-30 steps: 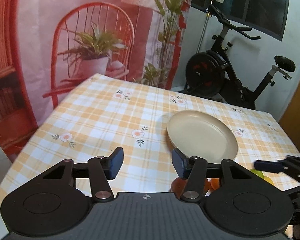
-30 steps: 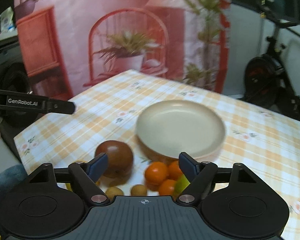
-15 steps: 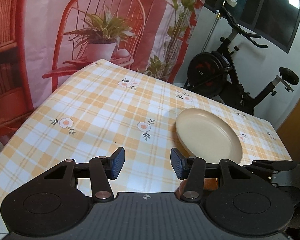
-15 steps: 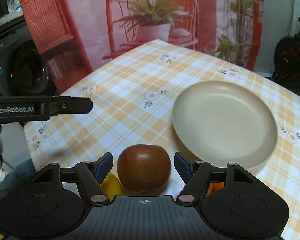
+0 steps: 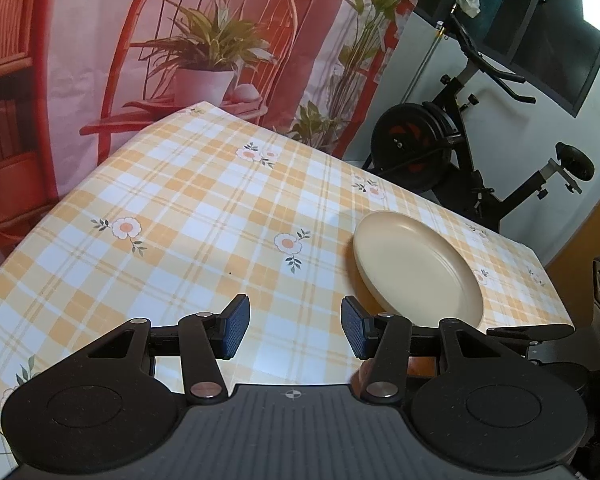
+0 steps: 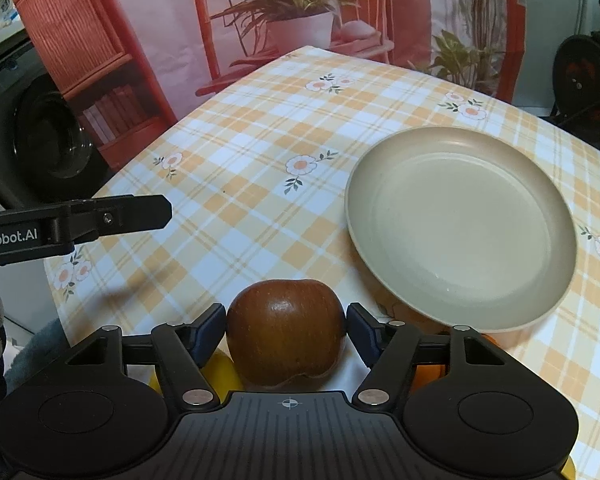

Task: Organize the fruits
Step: 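Close the right tool on the red apple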

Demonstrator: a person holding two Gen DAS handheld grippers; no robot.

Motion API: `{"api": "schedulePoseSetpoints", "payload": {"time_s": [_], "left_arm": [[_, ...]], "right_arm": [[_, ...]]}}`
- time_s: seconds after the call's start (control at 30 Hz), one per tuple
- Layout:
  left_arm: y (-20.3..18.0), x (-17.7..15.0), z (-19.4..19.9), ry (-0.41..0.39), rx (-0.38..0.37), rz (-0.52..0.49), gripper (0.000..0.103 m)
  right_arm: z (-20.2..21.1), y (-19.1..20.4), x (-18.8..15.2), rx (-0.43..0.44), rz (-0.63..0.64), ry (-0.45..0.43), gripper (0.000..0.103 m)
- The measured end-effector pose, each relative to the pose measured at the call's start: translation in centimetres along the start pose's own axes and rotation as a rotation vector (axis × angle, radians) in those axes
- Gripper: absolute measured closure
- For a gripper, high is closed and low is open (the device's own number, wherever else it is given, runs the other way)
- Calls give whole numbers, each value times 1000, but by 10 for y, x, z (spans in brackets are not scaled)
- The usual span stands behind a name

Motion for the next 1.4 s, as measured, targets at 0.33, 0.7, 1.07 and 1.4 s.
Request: {"api": "schedulePoseSetpoints", "payload": {"time_s": [0.33, 0.7, 1.07, 1.4], "left_arm": [[7, 3, -2, 3, 9, 38, 50], [0, 7, -16, 54, -15, 31, 50], [-14, 9, -34, 156, -137, 39, 50], [-46, 4, -48, 200, -169, -57, 50]], "right_arm": [[-9, 6, 20, -21, 44, -104, 41], [-6, -1, 9, -10, 15, -129, 41], [2, -1, -13, -21, -20, -133, 41], [6, 2, -31, -34, -26, -146, 41]]}}
Point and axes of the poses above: each gripper's, at about its wrist camera, not at the fingertips, and z roughly against the way its jaws point, y to its left, x to its top, the point moved 3 cm from there along -z, roughly the way its jaws point, and after that the axes turned 15 degrees about y, right-handed, at the moved point
